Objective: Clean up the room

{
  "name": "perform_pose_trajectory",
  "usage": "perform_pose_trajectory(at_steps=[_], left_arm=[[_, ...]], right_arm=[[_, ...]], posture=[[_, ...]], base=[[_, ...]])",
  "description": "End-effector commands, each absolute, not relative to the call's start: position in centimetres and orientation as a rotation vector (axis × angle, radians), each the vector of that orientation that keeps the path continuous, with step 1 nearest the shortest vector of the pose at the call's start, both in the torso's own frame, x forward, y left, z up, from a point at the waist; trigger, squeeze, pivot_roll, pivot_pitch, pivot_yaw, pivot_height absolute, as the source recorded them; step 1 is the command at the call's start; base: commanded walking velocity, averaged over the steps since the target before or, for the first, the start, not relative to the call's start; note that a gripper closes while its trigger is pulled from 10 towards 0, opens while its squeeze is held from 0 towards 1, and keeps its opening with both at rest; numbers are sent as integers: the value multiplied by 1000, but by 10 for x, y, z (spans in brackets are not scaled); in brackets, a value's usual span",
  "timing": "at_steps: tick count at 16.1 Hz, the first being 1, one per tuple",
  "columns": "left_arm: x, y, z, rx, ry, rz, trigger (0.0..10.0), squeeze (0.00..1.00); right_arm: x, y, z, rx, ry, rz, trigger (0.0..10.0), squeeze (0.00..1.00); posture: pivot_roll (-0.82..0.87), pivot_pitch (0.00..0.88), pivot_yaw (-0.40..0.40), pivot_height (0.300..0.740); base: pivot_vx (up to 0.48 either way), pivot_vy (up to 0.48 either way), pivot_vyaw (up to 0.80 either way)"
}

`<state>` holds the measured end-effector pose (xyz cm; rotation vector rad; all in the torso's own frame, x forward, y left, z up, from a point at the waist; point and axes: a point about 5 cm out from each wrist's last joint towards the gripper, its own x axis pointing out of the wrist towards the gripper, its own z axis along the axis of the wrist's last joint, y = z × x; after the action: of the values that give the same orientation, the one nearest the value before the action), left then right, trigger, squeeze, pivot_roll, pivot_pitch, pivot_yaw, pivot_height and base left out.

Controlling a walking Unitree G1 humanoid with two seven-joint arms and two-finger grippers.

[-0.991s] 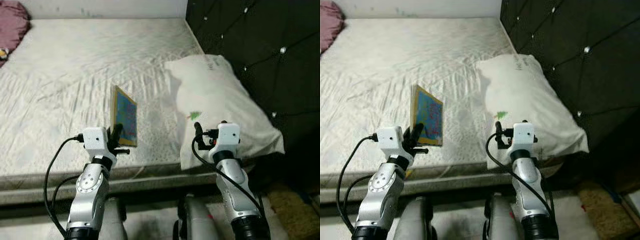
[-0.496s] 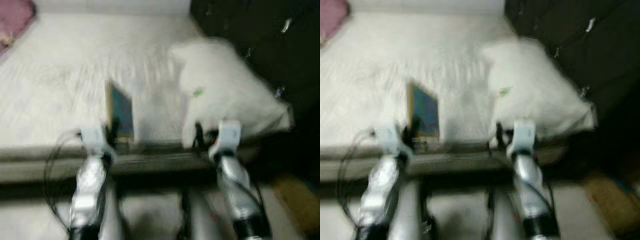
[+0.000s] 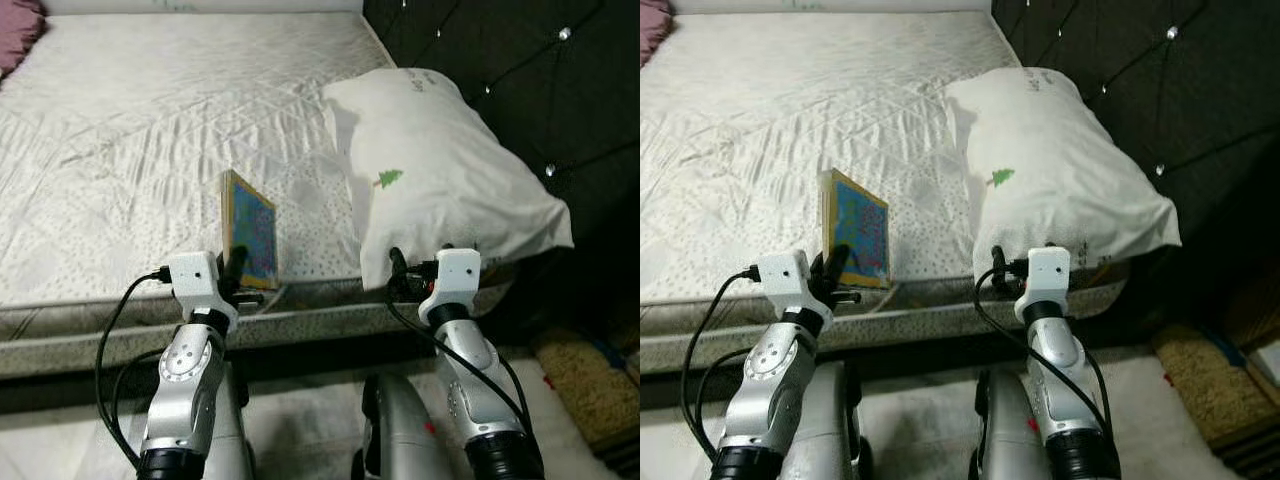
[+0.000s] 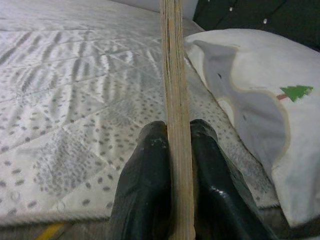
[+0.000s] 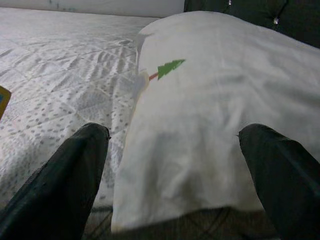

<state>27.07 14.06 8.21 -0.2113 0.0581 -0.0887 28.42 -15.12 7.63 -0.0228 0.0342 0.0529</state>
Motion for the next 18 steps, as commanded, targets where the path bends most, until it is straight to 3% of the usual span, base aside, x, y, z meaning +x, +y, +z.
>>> perform_pose_trajectory(at_steps=[1, 9, 12, 14, 17, 18], left_arm=[[275, 141, 96, -207, -8, -100, 10000, 0], [276, 141, 95, -199, -3, -106, 10000, 0], [276, 139, 92, -231, 18, -92, 10000, 0], [281, 133, 86, -326, 67, -75, 10000, 0], [297, 113, 72, -706, 249, -8, 10000, 0], [299, 109, 69, -734, 284, -16, 10000, 0]], right_arm=[[286, -152, 78, -26, 27, 48, 10000, 0], [286, -152, 78, -25, 25, 48, 10000, 0], [286, -151, 79, -23, 24, 50, 10000, 0], [287, -151, 79, -18, 21, 54, 10000, 0], [287, -148, 82, -6, 4, 68, 10000, 0], [287, -148, 82, -15, 2, 72, 10000, 0]], posture=[[-56, 60, -32, 577], [-56, 59, -34, 577], [-57, 59, -33, 577], [-56, 57, -31, 577], [-77, 50, -28, 532], [-83, 49, -26, 527]], base=[[315, 0, 0], [296, 0, 0], [0, 0, 0], [0, 0, 0], [0, 0, 0], [0, 0, 0]])
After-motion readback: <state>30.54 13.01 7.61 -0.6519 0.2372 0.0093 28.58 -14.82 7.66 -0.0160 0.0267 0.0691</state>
